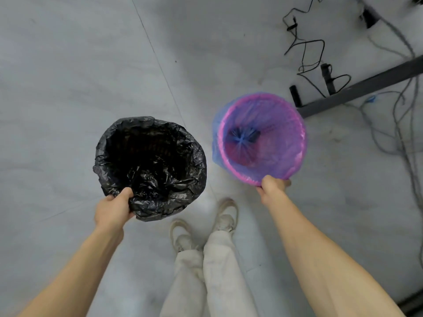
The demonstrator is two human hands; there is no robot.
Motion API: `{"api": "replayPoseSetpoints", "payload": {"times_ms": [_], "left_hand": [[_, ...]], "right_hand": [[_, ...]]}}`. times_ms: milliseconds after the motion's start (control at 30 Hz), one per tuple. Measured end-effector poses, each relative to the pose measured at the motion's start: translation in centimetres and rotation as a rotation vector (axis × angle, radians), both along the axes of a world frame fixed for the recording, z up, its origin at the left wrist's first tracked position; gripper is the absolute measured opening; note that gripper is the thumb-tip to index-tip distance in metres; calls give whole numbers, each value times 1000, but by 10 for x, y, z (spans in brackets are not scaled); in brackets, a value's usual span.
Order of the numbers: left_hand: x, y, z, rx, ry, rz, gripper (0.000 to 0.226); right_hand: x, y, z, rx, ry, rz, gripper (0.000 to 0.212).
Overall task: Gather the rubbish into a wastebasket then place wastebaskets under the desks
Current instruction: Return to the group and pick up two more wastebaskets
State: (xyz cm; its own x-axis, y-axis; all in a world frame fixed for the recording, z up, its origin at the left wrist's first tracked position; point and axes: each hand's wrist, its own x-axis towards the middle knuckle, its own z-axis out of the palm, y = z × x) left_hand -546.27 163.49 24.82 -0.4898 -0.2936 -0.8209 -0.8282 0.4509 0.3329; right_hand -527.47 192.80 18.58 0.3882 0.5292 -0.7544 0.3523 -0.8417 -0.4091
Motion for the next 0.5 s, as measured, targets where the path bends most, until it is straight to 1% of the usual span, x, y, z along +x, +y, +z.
{"api": "replayPoseSetpoints", "payload": {"times_ms": [100, 167, 267, 400, 433, 467, 500], "left_hand": [[-7, 6, 32, -14, -14, -34, 18], [-16, 11, 68, -11, -14, -61, 24], [-30, 13, 142, -7, -15, -130, 31], [-53, 22, 267, 3, 8, -231, 49], [-53, 22, 285, 8, 24, -255, 50], [-57, 23, 344, 19, 52, -243, 49], [-59, 27, 366, 26, 54, -242, 45]], "right_hand": [[-8, 6, 41, -122, -226, 173, 74], [-19, 0, 78, -111, -272, 318, 67], [-49, -15, 147, -101, -157, 571, 66], [-104, -24, 278, -177, 42, 827, 60], [-109, -28, 303, -172, 51, 892, 62], [-122, -26, 362, -141, 88, 989, 64], [-127, -28, 387, -154, 93, 1041, 67]]}}
